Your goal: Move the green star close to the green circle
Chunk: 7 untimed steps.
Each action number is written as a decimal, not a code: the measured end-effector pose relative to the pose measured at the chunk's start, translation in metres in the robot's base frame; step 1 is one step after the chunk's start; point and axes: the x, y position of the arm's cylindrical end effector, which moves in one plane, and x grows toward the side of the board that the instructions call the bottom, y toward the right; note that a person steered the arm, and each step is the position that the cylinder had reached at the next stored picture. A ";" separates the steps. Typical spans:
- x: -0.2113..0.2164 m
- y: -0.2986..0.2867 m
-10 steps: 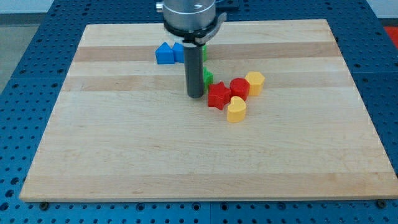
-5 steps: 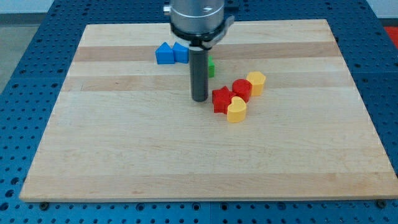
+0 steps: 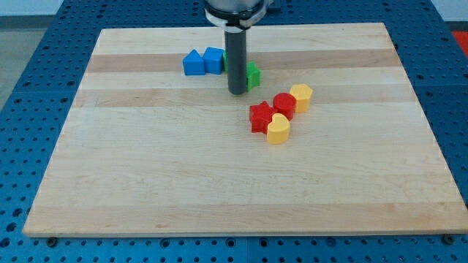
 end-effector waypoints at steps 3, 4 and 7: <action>-0.001 0.013; -0.002 0.014; -0.015 0.023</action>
